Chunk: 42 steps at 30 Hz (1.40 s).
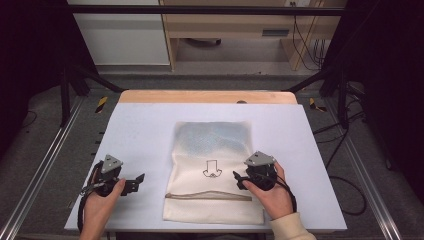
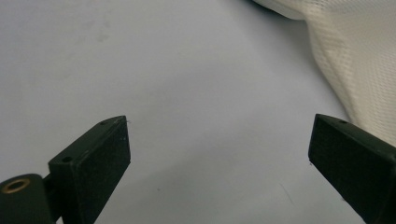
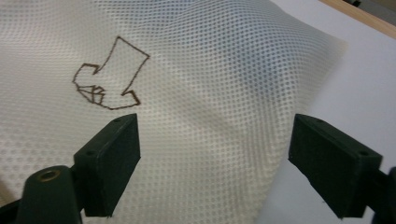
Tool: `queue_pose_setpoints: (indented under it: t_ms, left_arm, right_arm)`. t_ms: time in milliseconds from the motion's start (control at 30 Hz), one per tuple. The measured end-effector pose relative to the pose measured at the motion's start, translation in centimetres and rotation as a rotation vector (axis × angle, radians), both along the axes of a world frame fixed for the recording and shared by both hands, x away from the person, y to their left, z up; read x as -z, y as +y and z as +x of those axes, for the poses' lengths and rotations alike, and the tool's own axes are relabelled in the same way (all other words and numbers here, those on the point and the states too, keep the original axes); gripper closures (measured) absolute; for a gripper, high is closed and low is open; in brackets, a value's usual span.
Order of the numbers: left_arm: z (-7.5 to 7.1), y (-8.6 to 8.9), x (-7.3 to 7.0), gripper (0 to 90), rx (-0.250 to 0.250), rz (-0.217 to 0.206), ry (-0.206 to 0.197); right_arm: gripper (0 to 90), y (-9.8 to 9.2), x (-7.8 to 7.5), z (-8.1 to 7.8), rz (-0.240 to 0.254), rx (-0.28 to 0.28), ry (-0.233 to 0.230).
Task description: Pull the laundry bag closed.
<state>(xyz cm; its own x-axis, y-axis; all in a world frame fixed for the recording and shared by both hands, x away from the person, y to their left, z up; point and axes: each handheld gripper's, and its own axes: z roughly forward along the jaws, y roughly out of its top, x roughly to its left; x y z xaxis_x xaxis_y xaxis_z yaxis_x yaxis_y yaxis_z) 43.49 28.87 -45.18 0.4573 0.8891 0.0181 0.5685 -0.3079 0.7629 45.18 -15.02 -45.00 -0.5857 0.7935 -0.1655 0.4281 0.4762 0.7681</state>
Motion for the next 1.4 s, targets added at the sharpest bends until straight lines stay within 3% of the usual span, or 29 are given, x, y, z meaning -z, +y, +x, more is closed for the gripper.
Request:
queue_pose_setpoints:
  t_ms: [167,367,533,700,1100,1400]
  left_arm:
    - [-0.6,-0.3,-0.3,7.0,0.048,0.030,0.010]
    - [-1.8,-0.3,-0.4,7.0,0.079,0.067,0.009]
    - [-3.3,0.3,-0.2,6.9,0.098,0.088,0.009]
    - [-3.7,0.4,-0.9,7.0,0.088,0.104,-0.011]
    - [-3.8,0.5,-1.0,8.1,0.077,0.086,-0.008]
    - [-3.7,0.0,-0.6,8.5,0.100,0.071,0.020]
  right_arm:
    - [21.1,1.5,0.1,-0.5,-0.039,-0.086,0.053]
    - [17.8,4.0,-0.1,-1.1,-0.074,-0.168,0.089]
    - [25.9,6.3,-0.3,-1.3,-0.113,-0.252,0.135]
    - [32.3,8.3,-0.8,-1.5,-0.128,-0.310,0.157]
    - [32.8,11.8,-3.1,-2.2,-0.167,-0.418,0.160]
    - [46.5,14.3,-3.7,-2.2,-0.186,-0.495,0.184]
